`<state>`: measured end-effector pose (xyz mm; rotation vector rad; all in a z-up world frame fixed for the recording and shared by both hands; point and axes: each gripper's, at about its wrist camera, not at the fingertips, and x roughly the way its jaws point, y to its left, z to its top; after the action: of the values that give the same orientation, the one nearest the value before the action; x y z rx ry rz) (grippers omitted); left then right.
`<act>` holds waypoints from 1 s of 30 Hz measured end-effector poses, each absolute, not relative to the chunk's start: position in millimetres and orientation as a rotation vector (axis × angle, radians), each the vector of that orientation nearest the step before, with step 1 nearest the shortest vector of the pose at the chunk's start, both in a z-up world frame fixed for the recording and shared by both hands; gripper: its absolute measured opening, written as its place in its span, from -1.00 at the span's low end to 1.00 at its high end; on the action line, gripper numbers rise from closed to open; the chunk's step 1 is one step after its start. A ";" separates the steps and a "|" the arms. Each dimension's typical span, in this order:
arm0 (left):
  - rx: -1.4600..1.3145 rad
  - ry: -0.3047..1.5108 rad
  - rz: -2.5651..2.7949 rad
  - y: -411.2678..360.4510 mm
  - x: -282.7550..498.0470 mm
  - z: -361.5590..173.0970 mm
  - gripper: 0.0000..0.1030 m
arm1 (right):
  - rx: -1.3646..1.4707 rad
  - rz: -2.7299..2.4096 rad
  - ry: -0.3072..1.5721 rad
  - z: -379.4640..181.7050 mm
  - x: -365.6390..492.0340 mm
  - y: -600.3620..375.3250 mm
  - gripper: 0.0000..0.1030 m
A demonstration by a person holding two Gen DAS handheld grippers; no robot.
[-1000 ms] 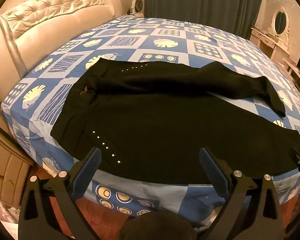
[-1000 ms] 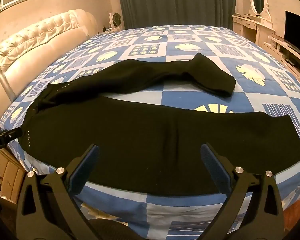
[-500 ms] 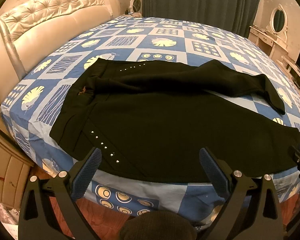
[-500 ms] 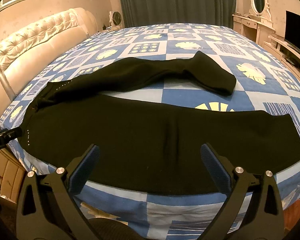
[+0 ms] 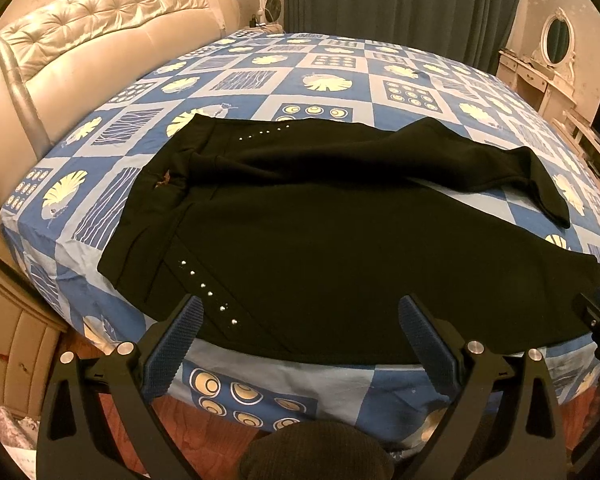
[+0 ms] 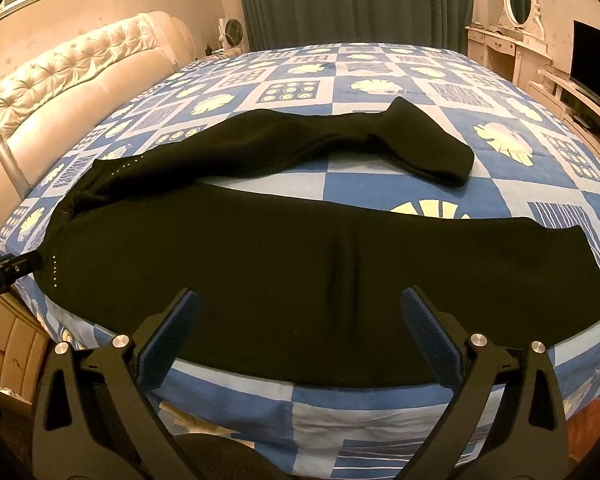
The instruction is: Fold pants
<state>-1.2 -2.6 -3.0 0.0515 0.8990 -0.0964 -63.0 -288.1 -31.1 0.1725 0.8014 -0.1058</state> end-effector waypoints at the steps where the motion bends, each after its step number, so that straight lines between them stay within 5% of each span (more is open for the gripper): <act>1: 0.054 0.901 -0.097 -2.9 -1.0 -3.4 0.89 | 0.173 -0.106 0.801 -31.6 -63.1 -288.4 0.96; 30: 0.054 0.906 -0.097 -4.2 -1.3 -3.9 0.89 | 0.172 -0.108 0.816 -37.0 -62.5 -290.0 0.96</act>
<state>-1.3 -4.2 -3.9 0.0539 0.9059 -0.0969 -62.5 -290.0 -37.0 0.1717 0.8160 -0.1077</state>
